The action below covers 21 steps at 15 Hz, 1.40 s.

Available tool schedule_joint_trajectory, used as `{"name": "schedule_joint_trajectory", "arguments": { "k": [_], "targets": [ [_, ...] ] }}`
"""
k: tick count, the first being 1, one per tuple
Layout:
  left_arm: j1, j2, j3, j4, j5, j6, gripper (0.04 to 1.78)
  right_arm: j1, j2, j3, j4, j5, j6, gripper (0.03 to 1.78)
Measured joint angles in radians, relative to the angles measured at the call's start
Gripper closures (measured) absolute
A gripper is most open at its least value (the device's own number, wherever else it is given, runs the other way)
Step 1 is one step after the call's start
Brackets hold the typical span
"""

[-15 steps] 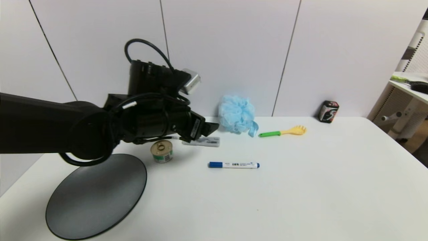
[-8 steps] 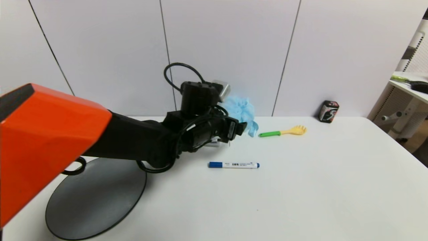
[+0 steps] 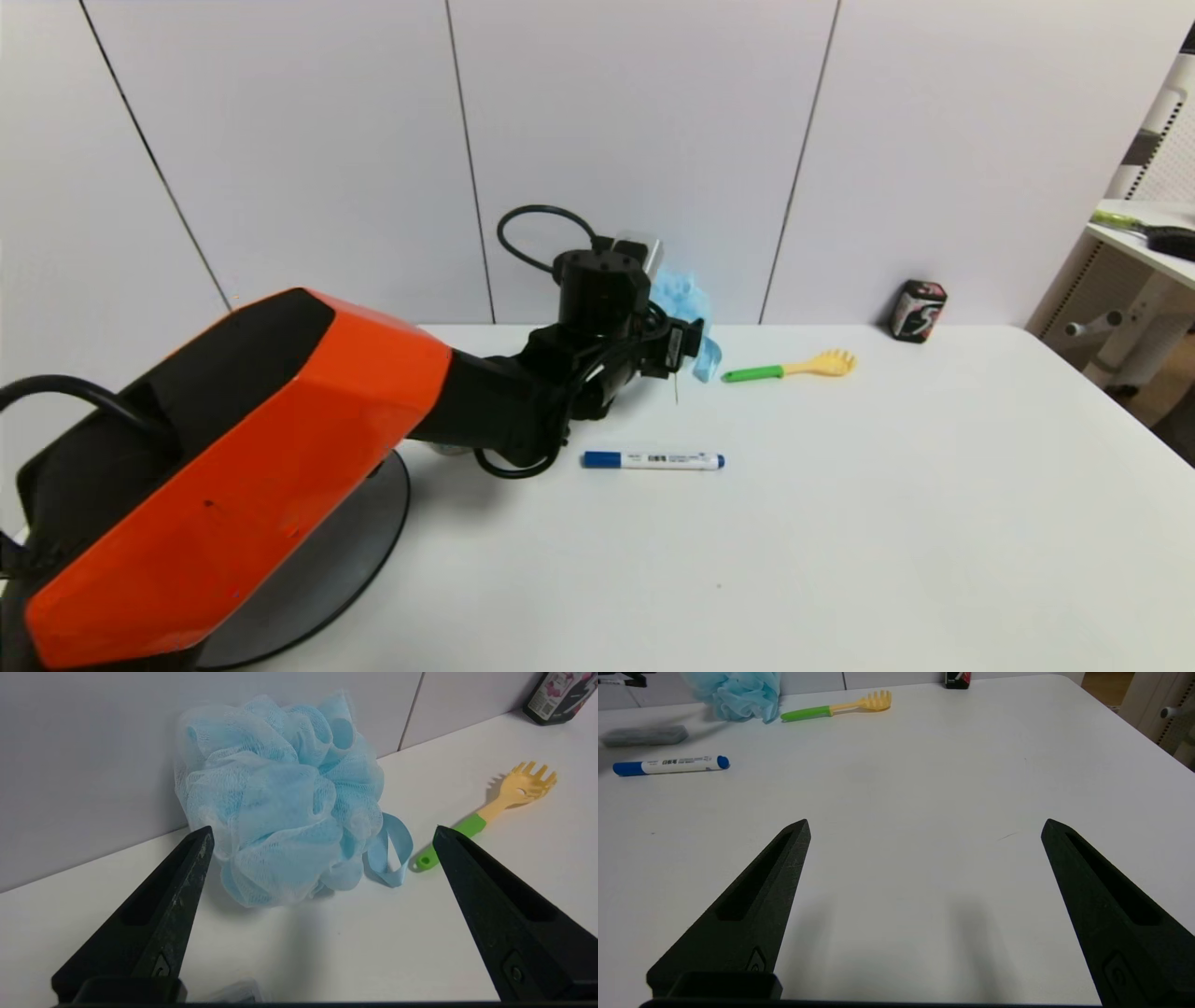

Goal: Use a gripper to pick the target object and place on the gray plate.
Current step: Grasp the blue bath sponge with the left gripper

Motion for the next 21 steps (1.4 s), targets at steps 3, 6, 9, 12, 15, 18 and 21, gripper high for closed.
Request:
{"name": "schedule_joint_trajectory", "arguments": {
  "k": [3, 6, 9, 12, 15, 18, 21],
  "targets": [
    [-0.001, 0.075, -0.078, -0.04, 0.0, 0.008, 0.13, 0.0, 0.0, 0.0, 0.0, 0.0, 0.0, 0.1],
    [-0.001, 0.138, -0.157, -0.061, 0.0, 0.041, 0.13, 0.0, 0.0, 0.0, 0.0, 0.0, -0.001, 0.1],
    [0.0, 0.189, -0.215, -0.067, 0.0, 0.07, 0.13, 0.0, 0.0, 0.0, 0.0, 0.0, -0.001, 0.1],
    [0.006, 0.233, -0.266, -0.089, -0.001, 0.08, 0.13, 0.0, 0.0, 0.0, 0.0, 0.0, -0.001, 0.1],
    [0.023, 0.273, -0.314, -0.104, -0.001, 0.137, 0.13, 0.0, 0.0, 0.0, 0.0, 0.0, -0.001, 0.1],
    [0.031, 0.294, -0.34, -0.103, -0.002, 0.149, 0.13, 0.0, 0.0, 0.0, 0.0, 0.0, -0.001, 0.1],
    [0.033, 0.3, -0.345, -0.1, -0.003, 0.151, 0.13, 0.0, 0.0, 0.0, 0.0, 0.0, -0.001, 0.1]
  ]
}}
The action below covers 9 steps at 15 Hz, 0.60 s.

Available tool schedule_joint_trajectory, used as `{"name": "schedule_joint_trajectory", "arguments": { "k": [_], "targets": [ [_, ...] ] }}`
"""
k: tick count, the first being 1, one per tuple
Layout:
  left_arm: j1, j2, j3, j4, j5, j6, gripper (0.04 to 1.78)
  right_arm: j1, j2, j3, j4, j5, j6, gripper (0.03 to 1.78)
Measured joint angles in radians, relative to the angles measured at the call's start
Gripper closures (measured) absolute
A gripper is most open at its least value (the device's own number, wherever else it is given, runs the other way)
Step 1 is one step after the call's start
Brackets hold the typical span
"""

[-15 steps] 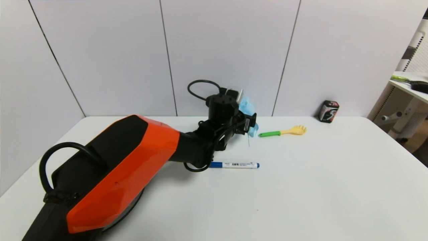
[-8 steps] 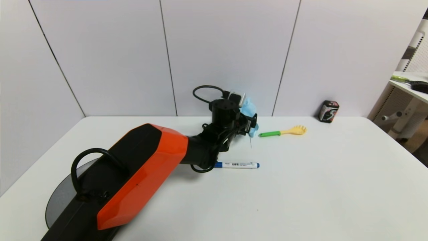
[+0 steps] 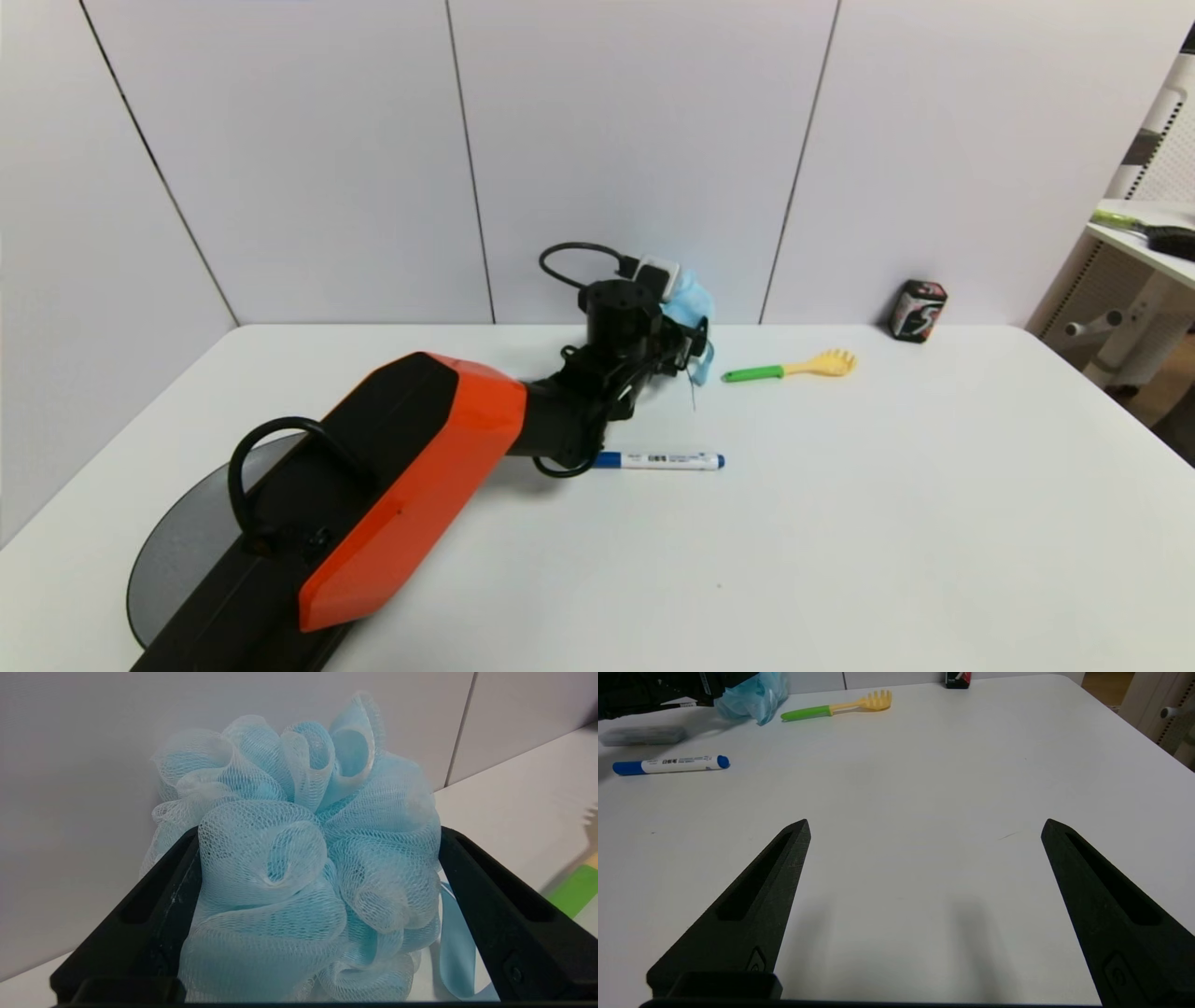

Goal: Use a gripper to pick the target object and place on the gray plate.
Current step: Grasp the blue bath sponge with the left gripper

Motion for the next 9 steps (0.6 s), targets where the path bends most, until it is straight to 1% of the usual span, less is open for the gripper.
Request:
{"name": "schedule_joint_trajectory", "arguments": {
  "k": [4, 6, 8, 9],
  "targets": [
    [0.0, 0.0, -0.001, 0.004, -0.001, 0.001, 0.13, 0.0, 0.0, 0.0, 0.0, 0.0, 0.0, 0.1],
    [0.0, 0.0, -0.001, 0.005, -0.001, 0.002, 0.48, 0.0, 0.0, 0.0, 0.0, 0.0, 0.0, 0.1],
    [-0.001, 0.0, -0.001, 0.006, -0.001, 0.001, 0.77, 0.0, 0.0, 0.0, 0.0, 0.0, 0.0, 0.1],
    [-0.001, -0.001, -0.001, 0.007, -0.002, 0.002, 0.88, 0.0, 0.0, 0.0, 0.0, 0.0, 0.0, 0.1]
  ]
}}
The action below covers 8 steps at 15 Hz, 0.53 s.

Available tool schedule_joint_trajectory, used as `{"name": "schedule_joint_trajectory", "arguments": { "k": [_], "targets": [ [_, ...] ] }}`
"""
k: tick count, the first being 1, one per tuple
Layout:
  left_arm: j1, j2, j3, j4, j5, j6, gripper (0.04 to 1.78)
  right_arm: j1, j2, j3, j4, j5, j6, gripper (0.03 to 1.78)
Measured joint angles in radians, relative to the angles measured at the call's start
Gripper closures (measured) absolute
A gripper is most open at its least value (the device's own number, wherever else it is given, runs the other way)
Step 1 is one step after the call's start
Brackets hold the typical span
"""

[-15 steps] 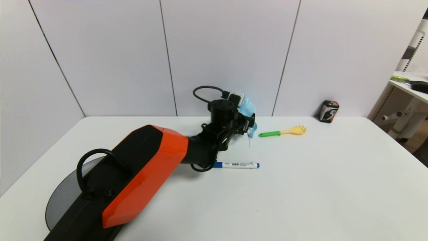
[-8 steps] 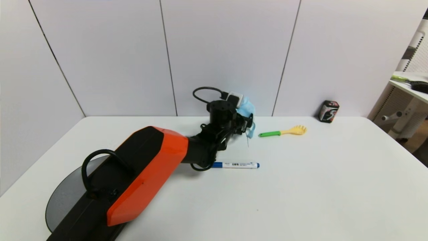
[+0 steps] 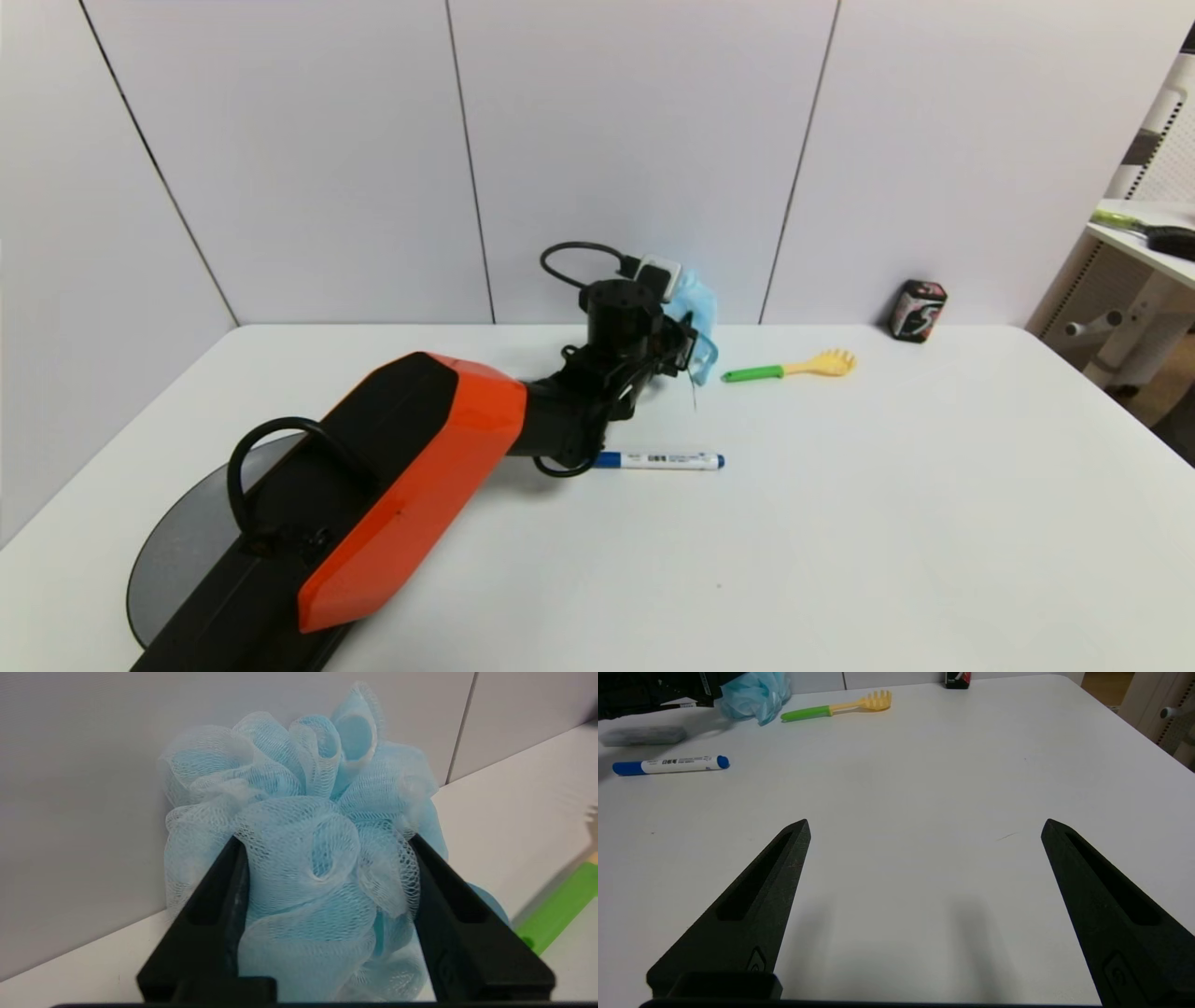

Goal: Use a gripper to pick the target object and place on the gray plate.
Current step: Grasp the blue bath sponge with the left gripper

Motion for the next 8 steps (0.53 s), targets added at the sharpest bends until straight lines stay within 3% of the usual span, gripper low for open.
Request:
{"name": "schedule_joint_trajectory", "arguments": {
  "k": [2, 4, 8],
  "targets": [
    [0.0, -0.004, 0.0, 0.01, 0.0, 0.01, 1.06, 0.0, 0.0, 0.0, 0.0, 0.0, 0.0, 0.1],
    [0.0, -0.011, 0.003, 0.023, 0.0, 0.012, 1.77, 0.0, 0.0, 0.0, 0.0, 0.0, 0.0, 0.1],
    [-0.001, -0.031, 0.008, 0.072, -0.003, 0.022, 1.77, 0.0, 0.0, 0.0, 0.0, 0.0, 0.0, 0.1]
  ]
}}
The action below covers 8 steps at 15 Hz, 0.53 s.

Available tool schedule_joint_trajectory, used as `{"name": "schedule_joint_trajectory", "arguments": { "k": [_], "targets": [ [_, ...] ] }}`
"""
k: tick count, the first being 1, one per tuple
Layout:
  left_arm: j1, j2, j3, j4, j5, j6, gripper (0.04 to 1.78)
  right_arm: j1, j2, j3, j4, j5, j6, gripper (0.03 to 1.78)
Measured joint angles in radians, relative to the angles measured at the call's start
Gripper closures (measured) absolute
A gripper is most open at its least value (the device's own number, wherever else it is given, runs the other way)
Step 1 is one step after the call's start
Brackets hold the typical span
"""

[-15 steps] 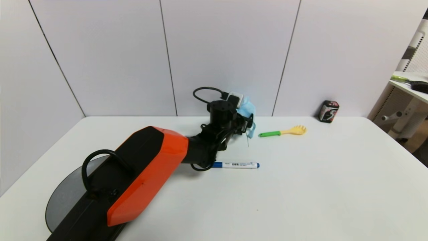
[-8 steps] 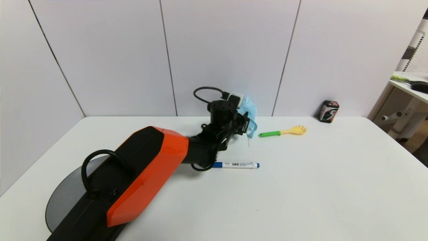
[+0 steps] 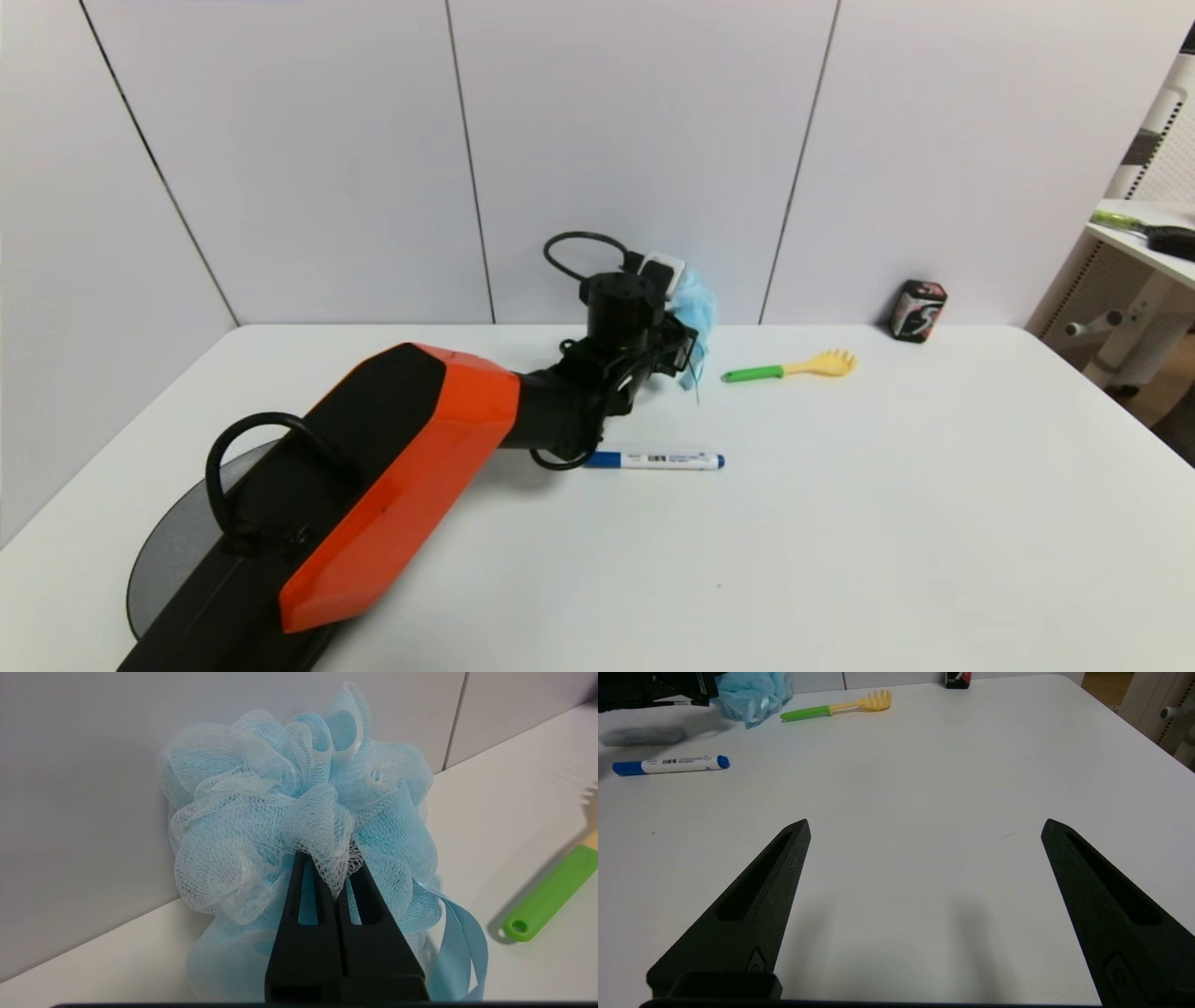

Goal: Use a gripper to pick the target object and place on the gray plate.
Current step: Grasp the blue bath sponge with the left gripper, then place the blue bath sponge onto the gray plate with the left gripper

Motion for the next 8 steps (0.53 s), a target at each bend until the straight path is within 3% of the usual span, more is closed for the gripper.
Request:
{"name": "schedule_joint_trajectory", "arguments": {
  "k": [8],
  "targets": [
    [0.035, -0.14, 0.083, 0.015, -0.004, 0.104, 1.77, 0.0, 0.0, 0.0, 0.0, 0.0, 0.0, 0.1]
  ]
}}
